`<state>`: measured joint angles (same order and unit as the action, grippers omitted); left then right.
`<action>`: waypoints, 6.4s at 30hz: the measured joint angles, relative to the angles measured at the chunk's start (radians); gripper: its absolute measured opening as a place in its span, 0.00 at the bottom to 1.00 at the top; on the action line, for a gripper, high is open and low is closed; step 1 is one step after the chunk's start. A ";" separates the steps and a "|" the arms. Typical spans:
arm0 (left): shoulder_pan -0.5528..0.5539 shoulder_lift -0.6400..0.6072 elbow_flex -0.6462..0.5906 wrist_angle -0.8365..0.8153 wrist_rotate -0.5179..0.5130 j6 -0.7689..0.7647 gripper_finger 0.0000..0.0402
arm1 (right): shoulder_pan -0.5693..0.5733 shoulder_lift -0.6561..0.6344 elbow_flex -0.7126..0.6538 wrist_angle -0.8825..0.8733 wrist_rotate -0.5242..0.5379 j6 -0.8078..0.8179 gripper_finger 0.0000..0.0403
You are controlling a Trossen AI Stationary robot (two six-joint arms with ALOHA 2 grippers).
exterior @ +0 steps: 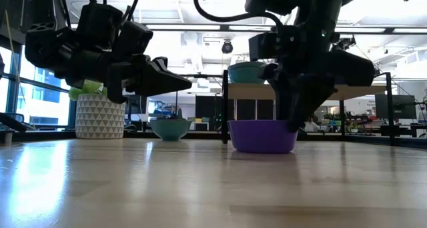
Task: Pick & Place Mini bowls
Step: Stack the violet bowl on the violet bowls on the shelf, then stack the blue patterned bowl on the blue patterned bowls on the shelf
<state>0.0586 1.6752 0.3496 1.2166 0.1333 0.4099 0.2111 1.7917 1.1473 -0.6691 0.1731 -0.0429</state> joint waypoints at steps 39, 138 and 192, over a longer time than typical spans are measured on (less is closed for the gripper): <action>-0.002 0.000 0.001 -0.014 0.015 -0.025 0.00 | 0.005 -0.253 0.154 -0.175 -0.030 0.044 0.01; -0.026 -0.057 0.003 0.021 -0.066 0.057 0.00 | -0.827 -1.285 -0.666 0.518 -0.457 -0.041 0.01; 0.288 -0.252 0.563 -1.584 -0.293 0.223 0.53 | -0.491 -1.367 -1.102 1.218 -0.404 -0.010 0.00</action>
<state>0.3463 1.4231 0.9127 -0.3672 -0.1592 0.6329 -0.2802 0.4248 0.0456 0.5491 -0.2306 -0.0525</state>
